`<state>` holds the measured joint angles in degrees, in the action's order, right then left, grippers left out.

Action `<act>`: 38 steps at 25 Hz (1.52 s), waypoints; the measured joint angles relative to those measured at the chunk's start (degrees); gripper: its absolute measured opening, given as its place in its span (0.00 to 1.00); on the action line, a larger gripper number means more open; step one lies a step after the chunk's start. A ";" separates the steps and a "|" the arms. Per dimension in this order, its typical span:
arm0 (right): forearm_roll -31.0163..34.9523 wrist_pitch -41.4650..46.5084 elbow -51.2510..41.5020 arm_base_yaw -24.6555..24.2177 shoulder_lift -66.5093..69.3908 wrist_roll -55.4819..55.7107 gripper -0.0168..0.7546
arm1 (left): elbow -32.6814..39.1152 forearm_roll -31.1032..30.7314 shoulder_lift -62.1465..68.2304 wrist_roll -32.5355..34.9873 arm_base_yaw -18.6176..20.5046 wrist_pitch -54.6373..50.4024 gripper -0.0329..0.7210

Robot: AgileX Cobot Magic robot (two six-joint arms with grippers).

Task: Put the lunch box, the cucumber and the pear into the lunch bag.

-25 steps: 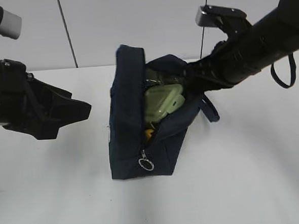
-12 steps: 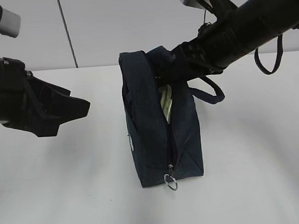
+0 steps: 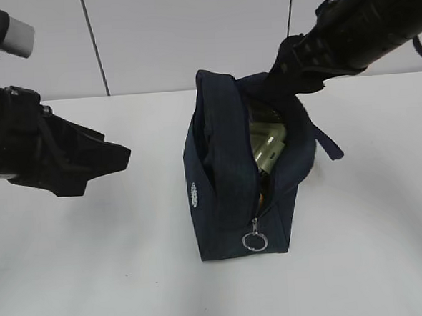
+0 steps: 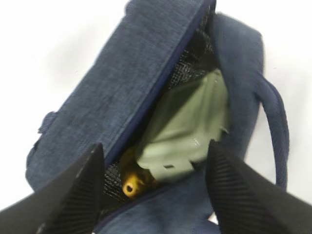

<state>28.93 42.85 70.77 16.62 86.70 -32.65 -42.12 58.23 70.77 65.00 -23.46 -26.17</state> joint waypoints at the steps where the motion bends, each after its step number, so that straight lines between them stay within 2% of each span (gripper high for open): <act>1: -0.27 -0.81 -1.44 0.00 -1.88 0.00 0.67 | 0.00 0.62 0.45 0.00 0.00 -0.05 0.49; 6: 0.93 -2.93 -13.31 0.00 -8.89 -1.97 0.67 | 0.00 2.63 3.26 0.00 0.00 -0.24 0.49; 10: 8.33 -6.71 -24.38 0.00 -12.42 -8.68 0.67 | 0.00 2.88 5.57 0.00 -0.46 -0.35 0.49; 15: 28.16 -9.64 -35.29 0.00 -13.54 -29.01 0.67 | 0.00 2.90 9.03 1.86 -4.89 1.83 0.49; 21: 62.41 -14.37 -44.30 0.00 -13.63 -63.36 0.66 | 0.00 3.47 12.26 3.36 -13.33 9.25 0.49; 23: 69.43 -14.61 -45.10 0.00 -13.10 -73.10 0.66 | 0.00 3.57 13.23 3.75 -15.38 11.68 0.49; 27: 73.27 -13.36 -45.33 0.00 -8.08 -79.41 0.62 | 0.00 4.18 14.55 4.08 -16.79 13.97 0.49; 32: 73.74 -10.22 -44.75 0.00 1.34 -82.31 0.55 | 0.00 5.21 15.27 4.08 -16.79 14.62 0.49; 38: 73.87 -7.38 -41.89 0.00 7.09 -83.31 0.55 | 0.00 5.43 15.27 4.08 -16.79 14.78 0.49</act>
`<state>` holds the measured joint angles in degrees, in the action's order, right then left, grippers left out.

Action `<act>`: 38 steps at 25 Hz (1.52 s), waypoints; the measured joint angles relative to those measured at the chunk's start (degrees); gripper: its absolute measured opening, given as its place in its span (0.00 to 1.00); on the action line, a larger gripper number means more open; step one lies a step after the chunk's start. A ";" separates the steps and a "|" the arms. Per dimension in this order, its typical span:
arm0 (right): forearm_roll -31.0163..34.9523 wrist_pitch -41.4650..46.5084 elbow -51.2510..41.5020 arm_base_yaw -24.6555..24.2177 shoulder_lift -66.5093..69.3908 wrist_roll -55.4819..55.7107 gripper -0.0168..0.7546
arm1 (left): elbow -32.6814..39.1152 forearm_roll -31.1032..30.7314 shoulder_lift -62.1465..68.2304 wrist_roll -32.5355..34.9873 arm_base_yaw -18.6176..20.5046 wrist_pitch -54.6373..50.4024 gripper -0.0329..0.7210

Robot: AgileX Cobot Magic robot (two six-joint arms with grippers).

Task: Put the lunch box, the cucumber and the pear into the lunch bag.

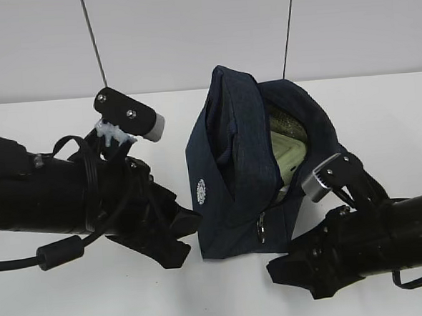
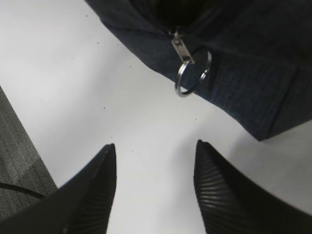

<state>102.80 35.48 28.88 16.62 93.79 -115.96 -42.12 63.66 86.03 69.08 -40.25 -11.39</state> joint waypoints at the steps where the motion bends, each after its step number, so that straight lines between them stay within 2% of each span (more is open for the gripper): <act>1: 0.10 0.00 0.50 0.00 0.25 -0.09 0.55 | 0.00 0.03 0.00 0.00 0.00 -0.01 0.49; 9: 0.14 -0.88 3.34 0.00 0.71 -0.09 0.54 | 0.00 0.03 0.00 0.00 0.00 0.19 0.49; 16: 0.27 -0.83 4.87 0.00 3.26 -0.09 0.47 | 0.00 0.17 0.00 0.00 0.00 0.23 0.49; 20: 0.27 -0.93 6.41 1.83 4.90 -0.09 0.47 | 0.00 0.21 0.00 0.00 0.00 0.23 0.49; 24: 0.27 -4.41 7.90 3.71 5.80 1.40 0.47 | 0.00 0.21 0.00 0.00 0.00 0.23 0.49; 29: 0.27 -6.91 8.38 3.71 5.84 2.11 0.46 | 0.00 0.21 0.00 0.00 0.00 0.23 0.49; 32: 0.27 -6.91 9.03 3.71 5.84 2.11 0.38 | 0.00 0.21 0.00 0.00 0.00 0.25 0.48; 35: 0.27 -6.91 9.54 3.71 5.84 2.11 0.27 | 0.00 0.21 0.00 0.00 0.00 0.25 0.48; 38: 0.27 -7.14 9.64 3.71 5.93 2.18 0.09 | 0.00 0.21 0.00 0.00 0.00 0.25 0.48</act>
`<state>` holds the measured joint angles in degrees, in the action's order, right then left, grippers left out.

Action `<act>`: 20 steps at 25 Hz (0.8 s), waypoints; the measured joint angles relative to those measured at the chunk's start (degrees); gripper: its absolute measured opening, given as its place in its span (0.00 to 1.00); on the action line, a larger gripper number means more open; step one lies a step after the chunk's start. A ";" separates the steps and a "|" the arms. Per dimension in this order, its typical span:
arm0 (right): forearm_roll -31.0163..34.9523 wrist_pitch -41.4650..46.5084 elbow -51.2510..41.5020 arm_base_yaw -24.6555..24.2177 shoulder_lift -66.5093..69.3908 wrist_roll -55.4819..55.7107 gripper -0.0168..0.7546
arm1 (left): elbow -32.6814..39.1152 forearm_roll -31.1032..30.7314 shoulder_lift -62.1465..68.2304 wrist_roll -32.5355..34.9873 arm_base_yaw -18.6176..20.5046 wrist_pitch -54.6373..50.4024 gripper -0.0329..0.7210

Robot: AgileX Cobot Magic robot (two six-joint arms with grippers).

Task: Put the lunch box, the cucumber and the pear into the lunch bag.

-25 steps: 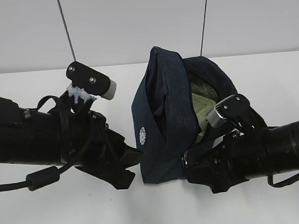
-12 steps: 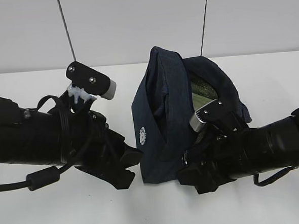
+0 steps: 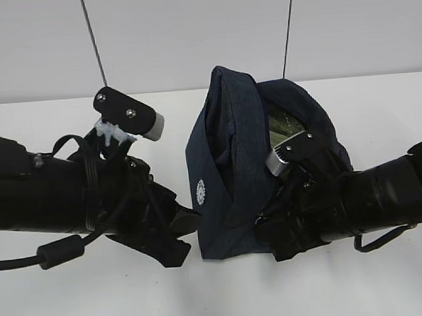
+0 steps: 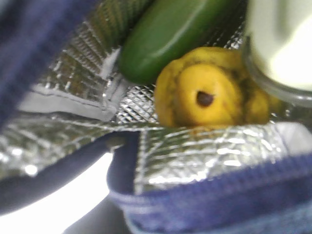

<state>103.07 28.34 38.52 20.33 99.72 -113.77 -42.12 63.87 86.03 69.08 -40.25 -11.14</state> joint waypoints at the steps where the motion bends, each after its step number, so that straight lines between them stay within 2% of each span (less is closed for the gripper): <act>1: 0.00 0.00 0.00 0.00 0.00 0.00 0.05 | 0.00 0.00 0.00 0.00 0.00 0.00 0.48; 9: -1.33 3.39 0.00 0.08 0.00 2.36 0.03 | 0.00 0.00 0.00 0.00 0.00 0.00 0.48; 17: -15.90 6.13 0.00 0.08 -5.33 14.46 0.03 | 0.00 0.00 0.00 0.00 0.00 0.00 0.48; 20: -17.97 7.47 0.00 0.08 -8.20 17.09 0.03 | 0.00 0.00 0.00 0.00 0.00 0.00 0.48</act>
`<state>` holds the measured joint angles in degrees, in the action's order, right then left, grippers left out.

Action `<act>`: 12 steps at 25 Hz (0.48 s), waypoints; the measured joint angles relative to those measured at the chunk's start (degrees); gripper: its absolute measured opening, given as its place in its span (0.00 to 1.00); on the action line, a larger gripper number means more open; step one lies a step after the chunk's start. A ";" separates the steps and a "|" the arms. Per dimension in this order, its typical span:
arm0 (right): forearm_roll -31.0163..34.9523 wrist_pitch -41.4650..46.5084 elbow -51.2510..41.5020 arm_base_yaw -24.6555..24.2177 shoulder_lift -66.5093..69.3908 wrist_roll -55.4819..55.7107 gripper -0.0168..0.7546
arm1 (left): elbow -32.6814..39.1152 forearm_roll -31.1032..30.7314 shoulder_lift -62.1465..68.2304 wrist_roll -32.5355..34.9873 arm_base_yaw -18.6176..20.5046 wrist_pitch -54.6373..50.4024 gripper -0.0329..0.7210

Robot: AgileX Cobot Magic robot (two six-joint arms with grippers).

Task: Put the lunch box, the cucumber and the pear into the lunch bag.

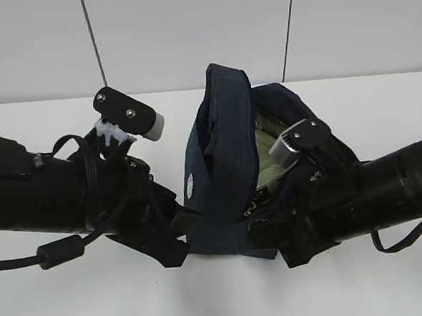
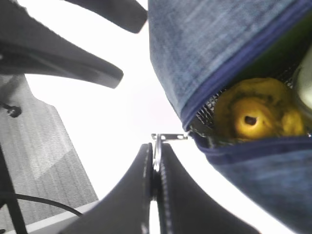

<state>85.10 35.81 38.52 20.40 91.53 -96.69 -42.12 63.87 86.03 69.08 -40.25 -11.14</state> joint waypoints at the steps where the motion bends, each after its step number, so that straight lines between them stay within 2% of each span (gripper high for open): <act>1: -0.24 0.73 0.00 0.00 -0.86 0.40 0.03 | 0.00 0.00 0.00 0.00 0.00 0.00 0.48; 12: -3.51 5.99 4.36 0.00 -3.22 6.54 0.03 | 0.00 0.00 0.00 0.00 0.00 -3.00 0.48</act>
<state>81.59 41.80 42.88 20.40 88.31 -90.15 -42.12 63.87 86.03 69.08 -40.25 -14.14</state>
